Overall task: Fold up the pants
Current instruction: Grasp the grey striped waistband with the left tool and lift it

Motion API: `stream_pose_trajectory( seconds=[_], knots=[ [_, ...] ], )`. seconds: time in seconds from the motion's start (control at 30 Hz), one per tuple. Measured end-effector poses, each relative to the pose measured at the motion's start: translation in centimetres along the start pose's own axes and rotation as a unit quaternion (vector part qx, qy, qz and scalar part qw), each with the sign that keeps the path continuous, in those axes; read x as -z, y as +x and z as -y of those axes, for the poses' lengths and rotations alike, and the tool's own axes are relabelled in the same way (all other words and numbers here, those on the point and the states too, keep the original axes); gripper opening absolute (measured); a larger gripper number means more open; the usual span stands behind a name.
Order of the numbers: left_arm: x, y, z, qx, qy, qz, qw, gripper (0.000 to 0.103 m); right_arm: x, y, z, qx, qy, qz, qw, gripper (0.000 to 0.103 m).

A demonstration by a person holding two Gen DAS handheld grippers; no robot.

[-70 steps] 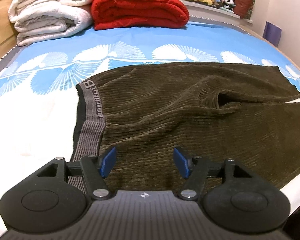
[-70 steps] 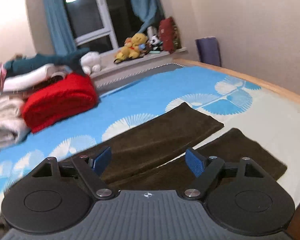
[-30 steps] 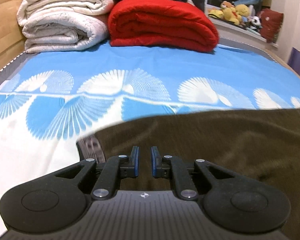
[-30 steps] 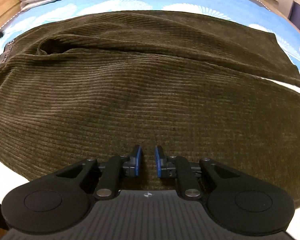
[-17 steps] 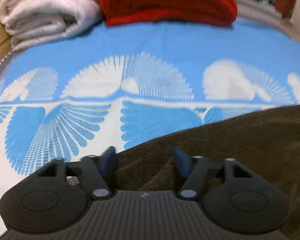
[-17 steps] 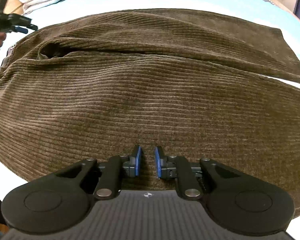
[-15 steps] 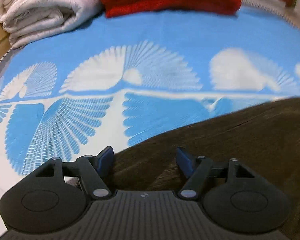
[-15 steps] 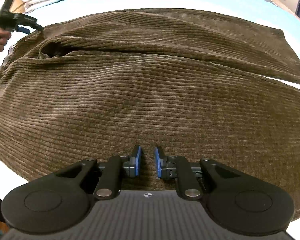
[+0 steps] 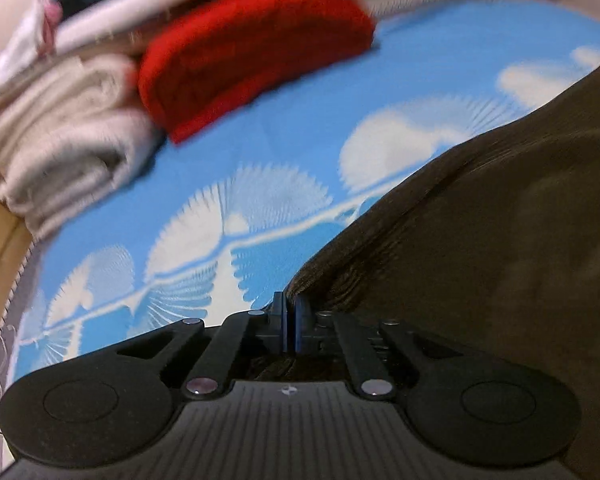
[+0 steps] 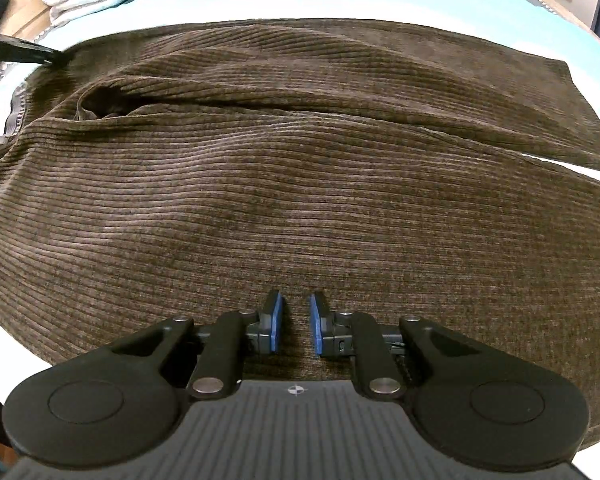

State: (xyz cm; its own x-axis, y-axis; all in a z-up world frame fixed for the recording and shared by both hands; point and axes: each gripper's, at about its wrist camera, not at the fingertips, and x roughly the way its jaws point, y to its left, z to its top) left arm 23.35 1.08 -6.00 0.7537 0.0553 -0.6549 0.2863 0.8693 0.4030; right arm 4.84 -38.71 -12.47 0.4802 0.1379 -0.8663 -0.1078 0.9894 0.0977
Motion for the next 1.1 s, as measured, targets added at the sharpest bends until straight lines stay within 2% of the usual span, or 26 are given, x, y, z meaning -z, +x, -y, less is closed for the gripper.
stream_pose_trajectory(
  seconds=[0.1, 0.2, 0.3, 0.37, 0.4, 0.43, 0.47, 0.53, 0.67, 0.83, 0.9, 0.97, 1.1],
  knots=[
    [2.5, -7.7, 1.3, 0.026, 0.002, 0.042, 0.9988, 0.003, 0.2, -0.2, 0.0, 0.005, -0.002, 0.005, 1.0, 0.017],
    [6.6, -13.8, 3.6, 0.064, -0.005, 0.047, 0.9968, 0.003, 0.6, -0.5, -0.3, 0.014, -0.006, 0.008, 1.0, 0.017],
    [11.3, -16.7, 5.7, 0.094, -0.025, 0.017, 0.9951, 0.003, 1.1, -1.0, -0.5, 0.024, -0.001, 0.007, 1.0, 0.016],
    [13.5, -16.7, 6.1, 0.107, -0.061, -0.017, 0.9922, 0.001, 1.4, -1.3, -0.6, 0.033, 0.009, 0.007, 0.999, 0.017],
    [14.1, -16.5, 5.6, 0.115, -0.093, -0.04, 0.9882, 0.003, 1.5, -1.5, -0.7, 0.036, 0.013, 0.007, 0.999, 0.017],
    [14.5, -16.5, 4.8, 0.127, -0.137, -0.054, 0.9808, 0.006, 1.6, -1.7, -0.8, 0.041, 0.02, 0.008, 0.999, 0.017],
    [14.8, -16.4, 3.8, 0.143, -0.187, -0.062, 0.97, 0.012, 1.7, -2.0, -0.8, 0.046, 0.028, 0.01, 0.998, 0.017],
    [15.6, -16.1, 1.7, 0.174, -0.271, -0.075, 0.9437, 0.043, 1.9, -2.5, -0.8, 0.052, 0.043, 0.016, 0.998, 0.017],
    [16.9, -14.4, -0.7, 0.218, -0.382, -0.118, 0.8903, 0.048, 2.1, -3.9, -0.7, 0.052, 0.07, 0.048, 0.995, 0.018],
    [17.8, -11.5, -2.4, 0.214, -0.498, -0.152, 0.8263, 0.049, 2.6, -5.1, 0.2, 0.045, 0.111, 0.079, 0.99, 0.018],
    [17.9, -10.0, -3.1, 0.206, -0.525, -0.163, 0.8092, 0.049, 2.8, -5.5, 0.6, 0.041, 0.125, 0.089, 0.987, 0.018],
    [17.7, -9.1, -3.3, 0.198, -0.538, -0.168, 0.8022, 0.049, 2.9, -5.7, 0.8, 0.041, 0.128, 0.095, 0.986, 0.018],
    [17.1, -7.9, -3.6, 0.193, -0.555, -0.169, 0.7913, 0.059, 2.9, -5.6, 1.0, 0.043, 0.127, 0.098, 0.986, 0.021]
  ],
)
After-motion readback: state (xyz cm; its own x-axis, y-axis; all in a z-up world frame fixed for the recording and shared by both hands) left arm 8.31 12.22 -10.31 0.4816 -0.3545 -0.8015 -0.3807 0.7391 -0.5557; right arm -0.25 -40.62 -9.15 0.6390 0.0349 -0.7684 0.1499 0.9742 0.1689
